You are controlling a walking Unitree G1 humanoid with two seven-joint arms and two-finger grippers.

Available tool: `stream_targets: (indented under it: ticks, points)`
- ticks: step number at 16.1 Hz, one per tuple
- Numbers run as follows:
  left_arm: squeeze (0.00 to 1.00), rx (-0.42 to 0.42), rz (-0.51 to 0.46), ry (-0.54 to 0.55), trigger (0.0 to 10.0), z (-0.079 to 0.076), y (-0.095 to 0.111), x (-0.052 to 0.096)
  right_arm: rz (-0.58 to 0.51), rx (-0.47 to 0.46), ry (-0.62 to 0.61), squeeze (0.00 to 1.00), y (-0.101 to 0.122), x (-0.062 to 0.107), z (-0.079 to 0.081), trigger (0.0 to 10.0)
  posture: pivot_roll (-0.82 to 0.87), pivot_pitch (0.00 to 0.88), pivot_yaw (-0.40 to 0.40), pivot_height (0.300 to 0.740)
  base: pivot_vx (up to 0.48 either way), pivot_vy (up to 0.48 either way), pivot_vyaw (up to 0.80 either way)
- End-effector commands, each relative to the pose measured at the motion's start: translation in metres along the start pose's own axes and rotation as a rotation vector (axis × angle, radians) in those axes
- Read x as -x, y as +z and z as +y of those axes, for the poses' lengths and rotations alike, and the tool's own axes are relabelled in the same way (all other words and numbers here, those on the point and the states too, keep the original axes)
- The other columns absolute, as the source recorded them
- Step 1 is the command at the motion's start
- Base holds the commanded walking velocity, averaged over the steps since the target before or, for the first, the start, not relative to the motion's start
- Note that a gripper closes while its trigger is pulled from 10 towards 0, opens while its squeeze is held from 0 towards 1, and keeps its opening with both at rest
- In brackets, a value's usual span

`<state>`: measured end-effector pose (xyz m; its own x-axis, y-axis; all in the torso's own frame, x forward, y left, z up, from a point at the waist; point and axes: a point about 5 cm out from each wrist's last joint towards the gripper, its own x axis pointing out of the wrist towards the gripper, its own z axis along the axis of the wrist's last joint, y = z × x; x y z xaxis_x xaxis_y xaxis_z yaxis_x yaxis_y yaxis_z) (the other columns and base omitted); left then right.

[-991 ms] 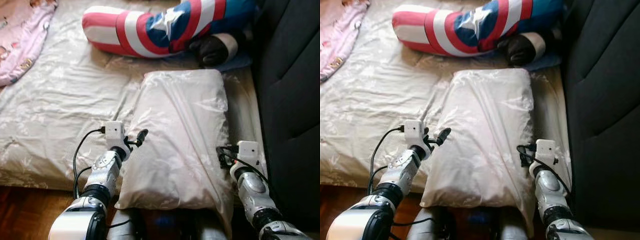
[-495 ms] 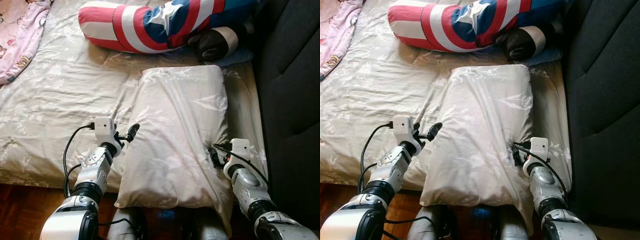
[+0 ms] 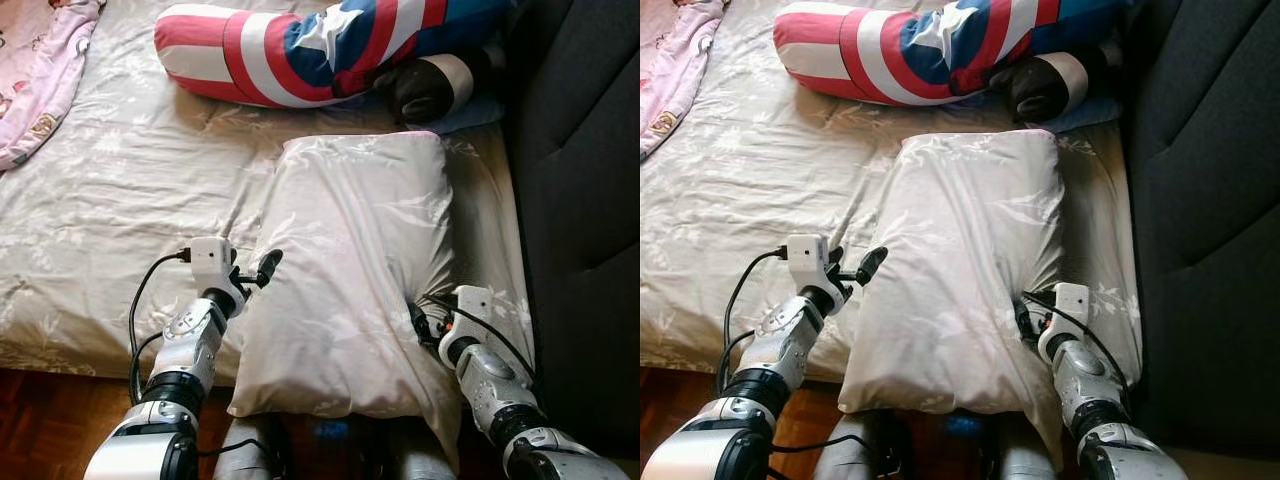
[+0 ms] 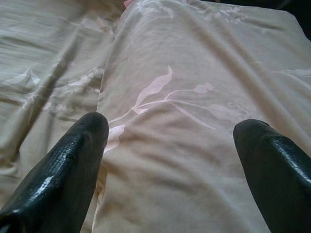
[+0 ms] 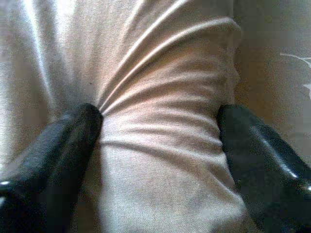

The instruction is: Clean up the room

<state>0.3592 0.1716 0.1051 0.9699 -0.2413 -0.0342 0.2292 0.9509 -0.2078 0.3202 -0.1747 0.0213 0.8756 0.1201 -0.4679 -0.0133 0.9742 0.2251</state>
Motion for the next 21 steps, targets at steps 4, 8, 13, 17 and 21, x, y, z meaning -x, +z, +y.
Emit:
stream_targets:
  ticks: [4, 8, 13, 17, 21]
  points:
    - [0.00, -0.005, 0.034, -0.014, 10.0, 0.005, -0.007, 0.008, 0.210, 0.064, 0.074, 0.00, -0.053, 0.008, 0.019, 0.0, 0.04, 0.323, 0.027, 0.660, 0.000, 0.000, 0.00]
    - [0.00, 0.003, 0.030, -0.018, 10.0, 0.004, -0.007, 0.008, 0.200, 0.081, 0.059, 0.00, -0.051, 0.007, 0.018, 0.0, 0.04, 0.312, 0.027, 0.660, 0.000, 0.000, 0.00]
    - [0.00, 0.022, 0.065, -0.007, 10.0, 0.005, -0.019, 0.013, 0.200, 0.118, 0.038, 0.00, -0.053, 0.009, 0.012, 0.0, 0.03, 0.318, 0.026, 0.660, 0.000, 0.000, 0.00]
    - [0.00, 0.069, 0.138, -0.003, 10.0, -0.002, -0.039, 0.015, 0.183, 0.178, 0.052, 0.00, -0.053, 0.011, 0.007, 0.0, -0.03, 0.345, 0.000, 0.660, 0.000, 0.000, 0.00]
    - [0.00, 0.039, 0.211, 0.035, 10.0, -0.006, -0.055, 0.018, 0.158, 0.193, 0.075, 0.00, -0.051, 0.012, 0.009, 0.0, -0.04, 0.366, -0.019, 0.660, 0.000, 0.000, 0.00]
